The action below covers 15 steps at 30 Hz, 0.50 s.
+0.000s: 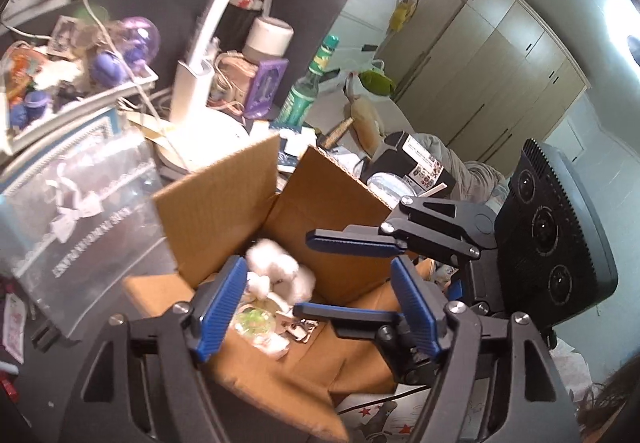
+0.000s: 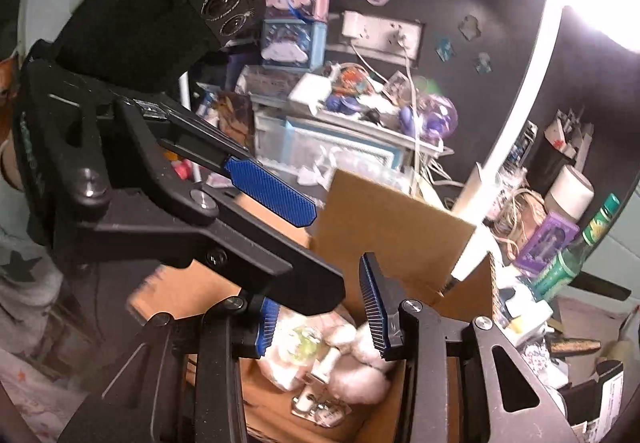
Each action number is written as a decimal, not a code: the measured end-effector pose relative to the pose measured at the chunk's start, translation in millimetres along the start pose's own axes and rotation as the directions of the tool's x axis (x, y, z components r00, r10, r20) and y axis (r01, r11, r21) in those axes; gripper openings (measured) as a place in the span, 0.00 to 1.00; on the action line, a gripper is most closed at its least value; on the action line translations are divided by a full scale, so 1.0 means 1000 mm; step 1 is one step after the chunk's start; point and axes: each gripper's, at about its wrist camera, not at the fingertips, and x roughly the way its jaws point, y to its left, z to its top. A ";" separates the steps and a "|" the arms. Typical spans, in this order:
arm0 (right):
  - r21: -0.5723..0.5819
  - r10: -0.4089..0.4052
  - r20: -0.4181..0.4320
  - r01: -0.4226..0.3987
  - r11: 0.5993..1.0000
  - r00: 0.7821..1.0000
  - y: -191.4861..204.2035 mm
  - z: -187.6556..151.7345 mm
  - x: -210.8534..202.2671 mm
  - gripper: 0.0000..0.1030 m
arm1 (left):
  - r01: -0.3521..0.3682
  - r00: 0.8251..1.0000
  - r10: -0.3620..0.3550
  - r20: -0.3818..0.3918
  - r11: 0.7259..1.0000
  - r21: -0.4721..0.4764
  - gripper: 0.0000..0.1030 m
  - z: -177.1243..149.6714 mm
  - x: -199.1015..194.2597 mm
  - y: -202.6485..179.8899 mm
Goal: Organize objects
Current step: 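Move the right tool back to the purple lanyard strap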
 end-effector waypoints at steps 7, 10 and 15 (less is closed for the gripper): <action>-0.070 0.122 0.076 -0.116 0.991 0.990 0.049 0.022 -0.002 0.32 | -0.064 0.987 0.068 0.143 0.997 -0.032 0.84 -0.037 -0.076 0.014; -0.123 0.205 0.079 -0.195 0.973 0.975 0.086 0.030 0.007 0.32 | -0.136 0.970 0.148 0.194 0.988 -0.075 0.86 -0.063 -0.109 0.027; -0.168 0.317 0.032 -0.307 0.937 0.948 0.133 0.033 0.031 0.32 | -0.239 0.928 0.278 0.250 0.955 -0.175 0.90 -0.112 -0.142 0.055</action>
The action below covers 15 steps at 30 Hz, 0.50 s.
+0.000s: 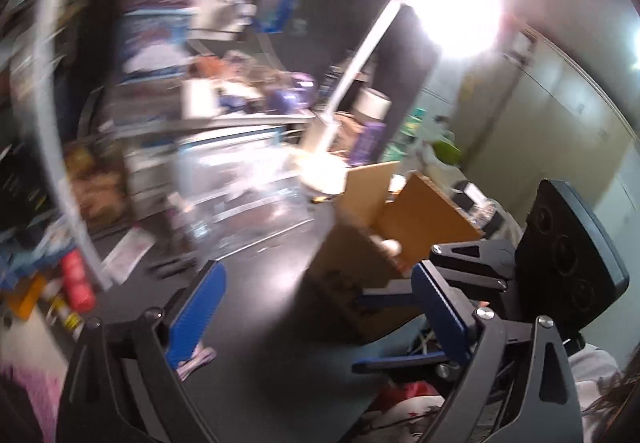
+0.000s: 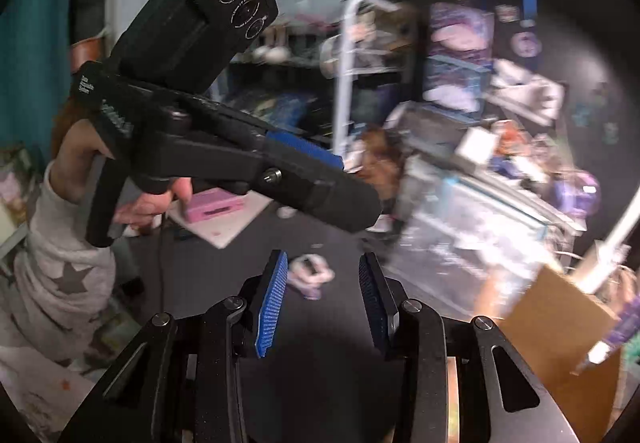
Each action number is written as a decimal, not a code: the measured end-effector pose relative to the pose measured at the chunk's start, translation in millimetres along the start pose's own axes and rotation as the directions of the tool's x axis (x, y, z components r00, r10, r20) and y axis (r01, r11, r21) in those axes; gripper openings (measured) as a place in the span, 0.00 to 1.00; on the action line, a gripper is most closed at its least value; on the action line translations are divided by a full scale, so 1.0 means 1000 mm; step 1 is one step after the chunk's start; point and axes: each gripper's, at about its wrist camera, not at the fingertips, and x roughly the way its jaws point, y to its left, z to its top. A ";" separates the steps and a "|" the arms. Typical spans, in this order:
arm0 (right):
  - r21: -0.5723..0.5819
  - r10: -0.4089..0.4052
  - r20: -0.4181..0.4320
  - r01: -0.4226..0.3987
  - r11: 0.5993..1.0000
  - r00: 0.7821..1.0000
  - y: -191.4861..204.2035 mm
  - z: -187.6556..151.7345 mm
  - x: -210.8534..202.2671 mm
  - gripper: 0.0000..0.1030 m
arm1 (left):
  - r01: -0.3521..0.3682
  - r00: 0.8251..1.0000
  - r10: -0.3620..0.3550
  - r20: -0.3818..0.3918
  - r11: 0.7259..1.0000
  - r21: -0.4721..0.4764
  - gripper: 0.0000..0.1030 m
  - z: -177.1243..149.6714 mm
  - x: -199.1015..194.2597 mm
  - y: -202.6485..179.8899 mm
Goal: Organize objects
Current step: 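Move the right tool back to the purple lanyard strap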
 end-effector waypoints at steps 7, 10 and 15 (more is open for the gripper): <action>0.015 0.109 -0.118 -0.108 0.994 0.987 0.031 -0.016 0.070 0.32 | -0.081 0.997 0.082 0.006 0.987 -0.139 0.90 -0.063 -0.006 0.061; 0.041 0.122 -0.191 -0.117 0.992 0.974 0.032 -0.031 0.106 0.32 | -0.100 0.995 0.099 -0.017 0.976 -0.193 0.90 -0.087 0.000 0.084; 0.070 0.057 -0.258 -0.040 0.997 0.965 0.010 -0.047 0.157 0.32 | -0.120 0.993 0.111 -0.051 0.960 -0.252 0.90 -0.111 0.013 0.108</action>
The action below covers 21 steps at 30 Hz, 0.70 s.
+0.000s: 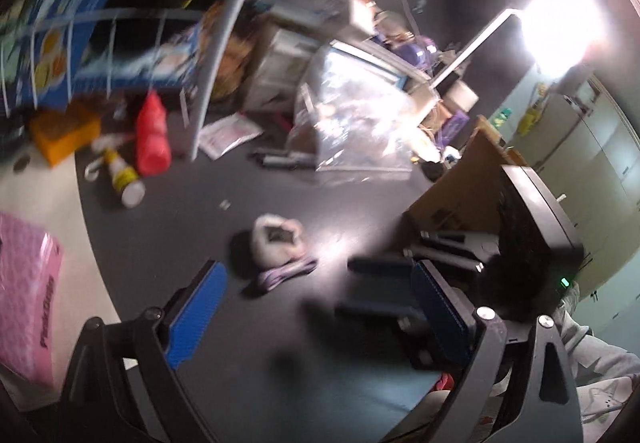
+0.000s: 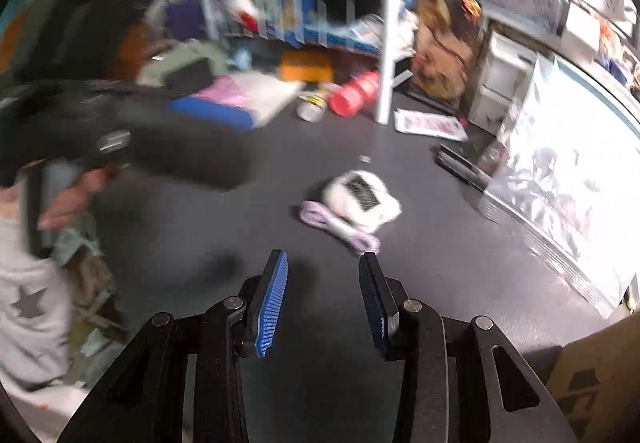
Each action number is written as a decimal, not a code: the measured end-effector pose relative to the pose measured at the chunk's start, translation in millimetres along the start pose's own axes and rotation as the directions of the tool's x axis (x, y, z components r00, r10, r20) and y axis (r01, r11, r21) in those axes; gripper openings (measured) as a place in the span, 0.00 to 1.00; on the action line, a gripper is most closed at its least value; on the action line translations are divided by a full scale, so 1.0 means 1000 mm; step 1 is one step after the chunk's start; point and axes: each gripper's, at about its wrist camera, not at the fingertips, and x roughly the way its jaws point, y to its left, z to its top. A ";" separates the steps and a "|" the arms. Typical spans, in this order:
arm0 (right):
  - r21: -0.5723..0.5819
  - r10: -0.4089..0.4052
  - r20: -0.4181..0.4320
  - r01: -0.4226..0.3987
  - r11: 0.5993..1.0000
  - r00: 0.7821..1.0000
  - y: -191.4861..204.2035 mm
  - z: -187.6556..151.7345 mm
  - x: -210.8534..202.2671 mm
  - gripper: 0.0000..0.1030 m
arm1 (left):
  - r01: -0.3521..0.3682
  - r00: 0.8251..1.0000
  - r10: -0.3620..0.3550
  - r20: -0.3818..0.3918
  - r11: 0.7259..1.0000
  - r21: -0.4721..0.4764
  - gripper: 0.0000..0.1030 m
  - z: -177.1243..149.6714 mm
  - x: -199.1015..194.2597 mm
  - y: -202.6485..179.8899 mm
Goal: Organize objects
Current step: 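Move the right tool back to the purple lanyard strap, then grasp the purple lanyard strap with the right gripper and lift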
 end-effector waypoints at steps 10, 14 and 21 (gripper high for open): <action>-0.023 -0.019 -0.019 0.018 1.000 1.000 -0.016 0.008 0.034 0.28 | -0.006 0.999 0.003 -0.053 0.999 -0.046 0.90 -0.015 0.026 0.028; -0.079 -0.026 -0.023 0.025 0.997 0.999 -0.006 0.008 0.032 0.10 | -0.005 0.998 0.001 -0.064 0.999 -0.049 0.90 -0.017 0.030 0.031; -0.099 0.001 0.003 -0.001 0.995 1.000 -0.002 -0.001 0.019 0.08 | 0.025 0.996 -0.029 -0.083 0.998 -0.049 0.80 -0.022 0.036 0.031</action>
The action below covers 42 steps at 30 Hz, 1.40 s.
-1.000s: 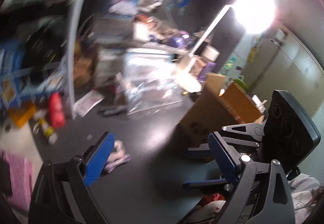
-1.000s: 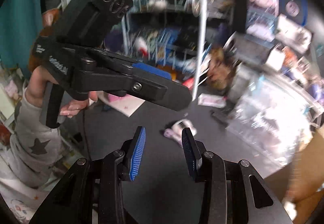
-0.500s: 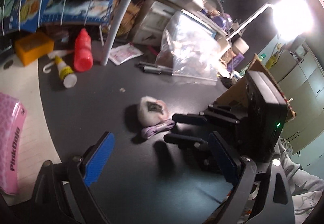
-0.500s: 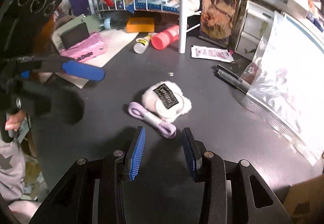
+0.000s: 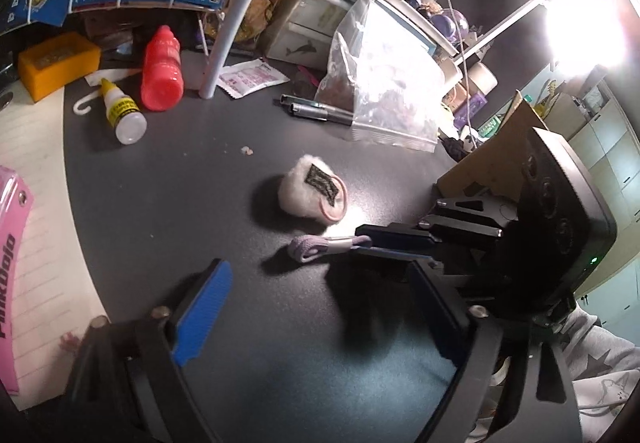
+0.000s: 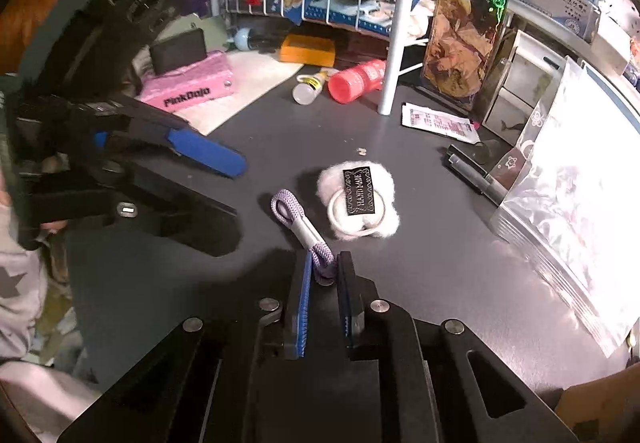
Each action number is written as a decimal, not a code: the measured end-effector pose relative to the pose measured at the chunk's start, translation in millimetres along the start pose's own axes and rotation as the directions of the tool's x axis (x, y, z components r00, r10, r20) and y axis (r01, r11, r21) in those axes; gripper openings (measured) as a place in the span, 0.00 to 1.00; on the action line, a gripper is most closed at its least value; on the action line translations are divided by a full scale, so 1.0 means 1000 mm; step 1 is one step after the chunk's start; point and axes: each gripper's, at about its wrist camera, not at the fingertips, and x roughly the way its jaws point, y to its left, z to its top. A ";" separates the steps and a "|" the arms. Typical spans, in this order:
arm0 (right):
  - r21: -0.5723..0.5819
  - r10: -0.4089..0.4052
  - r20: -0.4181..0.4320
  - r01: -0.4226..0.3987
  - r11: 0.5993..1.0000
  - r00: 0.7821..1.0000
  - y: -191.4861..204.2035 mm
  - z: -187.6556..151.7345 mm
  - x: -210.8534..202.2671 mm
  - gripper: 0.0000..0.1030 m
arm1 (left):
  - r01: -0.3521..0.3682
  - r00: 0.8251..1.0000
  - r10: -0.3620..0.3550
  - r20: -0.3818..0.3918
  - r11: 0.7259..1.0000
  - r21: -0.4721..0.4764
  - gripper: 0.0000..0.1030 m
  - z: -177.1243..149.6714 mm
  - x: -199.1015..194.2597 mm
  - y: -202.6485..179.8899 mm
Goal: Organize objects
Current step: 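Grasp the purple lanyard strap with the right gripper and lift, then carry the purple strap into the box and release it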
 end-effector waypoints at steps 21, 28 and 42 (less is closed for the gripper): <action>-0.069 -0.047 0.121 0.055 0.996 0.992 0.029 0.009 -0.097 0.08 | 0.133 0.987 -0.146 0.065 0.976 0.175 0.30 0.014 -0.040 -0.068; -0.048 -0.106 0.178 0.117 0.992 0.978 0.023 0.009 -0.138 0.08 | 0.132 0.982 -0.162 0.102 0.959 0.251 0.23 0.031 -0.059 -0.105; 0.064 -0.252 0.239 0.244 0.968 0.938 -0.031 -0.007 -0.205 0.08 | 0.139 0.984 -0.172 0.049 0.909 0.394 0.22 0.087 -0.035 -0.193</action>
